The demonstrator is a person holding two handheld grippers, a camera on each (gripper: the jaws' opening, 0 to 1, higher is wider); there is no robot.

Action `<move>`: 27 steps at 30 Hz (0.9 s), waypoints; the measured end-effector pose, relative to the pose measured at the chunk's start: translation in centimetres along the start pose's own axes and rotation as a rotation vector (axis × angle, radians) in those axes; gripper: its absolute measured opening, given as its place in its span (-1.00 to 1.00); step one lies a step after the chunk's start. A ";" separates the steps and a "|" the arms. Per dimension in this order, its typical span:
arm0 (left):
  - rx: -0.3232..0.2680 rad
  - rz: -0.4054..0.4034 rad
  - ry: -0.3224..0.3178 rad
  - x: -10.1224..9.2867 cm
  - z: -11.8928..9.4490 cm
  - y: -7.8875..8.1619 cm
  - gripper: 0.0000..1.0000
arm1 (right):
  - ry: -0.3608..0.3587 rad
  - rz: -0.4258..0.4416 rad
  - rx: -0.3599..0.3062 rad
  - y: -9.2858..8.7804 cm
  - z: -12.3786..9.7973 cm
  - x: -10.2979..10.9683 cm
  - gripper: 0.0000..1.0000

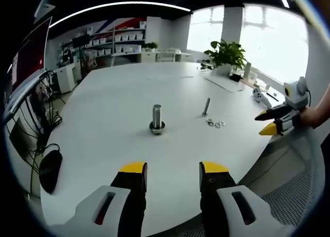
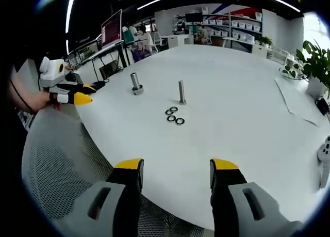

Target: Place the washer onto the threaded stud by aligning its center hole with the stud, sliding it down to the base, and recovering from edge contact or off-axis alignment until the washer reaches the visible bottom stop.

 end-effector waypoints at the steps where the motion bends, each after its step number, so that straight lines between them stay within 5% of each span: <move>1: 0.008 0.003 -0.012 -0.1 0.1 -0.1 -0.21 | -0.001 0.002 -0.001 0.0 0.0 0.0 0.12; 27: 0.003 0.034 -0.091 -1.3 0.4 -0.2 -0.15 | -0.073 0.003 0.025 -0.3 -0.1 -1.1 0.16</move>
Point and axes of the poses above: the point that each gripper's makers call its tool centre point, and the gripper's own axes: z roughly forward along the fingers, x roughly to its left, y roughly out of its top, the point moved 5 cm from there along -z, roughly backward along the fingers, and after that the axes turned 5 degrees about -y, right-handed, at the moved point
